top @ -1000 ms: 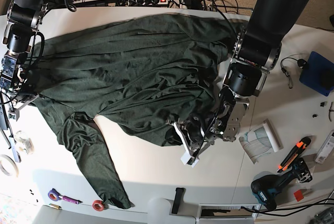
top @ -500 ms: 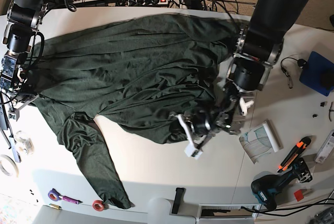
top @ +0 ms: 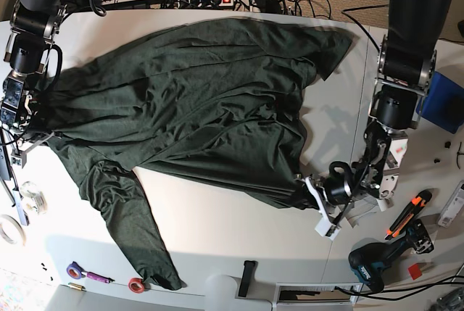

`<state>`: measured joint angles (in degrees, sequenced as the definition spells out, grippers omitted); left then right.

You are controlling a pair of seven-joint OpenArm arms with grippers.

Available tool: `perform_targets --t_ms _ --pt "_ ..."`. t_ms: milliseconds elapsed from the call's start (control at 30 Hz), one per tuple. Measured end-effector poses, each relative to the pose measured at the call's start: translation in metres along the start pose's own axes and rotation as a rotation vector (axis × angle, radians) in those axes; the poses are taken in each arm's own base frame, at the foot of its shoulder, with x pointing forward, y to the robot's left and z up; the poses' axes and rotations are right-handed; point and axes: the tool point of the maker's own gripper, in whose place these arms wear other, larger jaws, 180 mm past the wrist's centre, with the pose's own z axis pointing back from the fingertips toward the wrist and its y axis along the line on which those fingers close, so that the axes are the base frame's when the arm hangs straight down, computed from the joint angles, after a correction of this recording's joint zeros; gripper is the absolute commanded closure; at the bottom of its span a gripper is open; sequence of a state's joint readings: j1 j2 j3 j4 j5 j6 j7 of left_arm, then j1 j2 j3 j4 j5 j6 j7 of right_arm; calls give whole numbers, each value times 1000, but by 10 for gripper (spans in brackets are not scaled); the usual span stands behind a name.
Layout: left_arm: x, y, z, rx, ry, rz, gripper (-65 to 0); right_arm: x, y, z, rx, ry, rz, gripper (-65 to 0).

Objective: Layout the t-shirt on the table in an organized manner, then fold the t-shirt properly

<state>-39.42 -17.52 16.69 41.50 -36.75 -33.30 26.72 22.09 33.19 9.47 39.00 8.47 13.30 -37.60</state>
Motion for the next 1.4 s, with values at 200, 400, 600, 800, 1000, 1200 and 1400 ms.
perform_targets --t_ms 200,400,600,800,1000,1200,1400 --pt "3 9 3 36 -18 14 -213 0 0 0 1 0 0 0" --pt "1 38 11 167 -16 64 -269 0 0 0 0 0 0 0" --pt "6 8 26 -56 -46 38 -268 0 0 0 0 0 0 0" --pt "-42 -26 25 -159 79 44 -268 0 0 0 -1 1 1 0" --pt "-70 -53 12 -215 117 87 -268 0 0 0 -2 1 3 0" --pt "-65 -77 -2 -262 102 91 -268 0 0 0 -2 1 3 0" --pt "-65 -84 -8 -267 111 70 -264 0 0 0 -2 1 3 0"
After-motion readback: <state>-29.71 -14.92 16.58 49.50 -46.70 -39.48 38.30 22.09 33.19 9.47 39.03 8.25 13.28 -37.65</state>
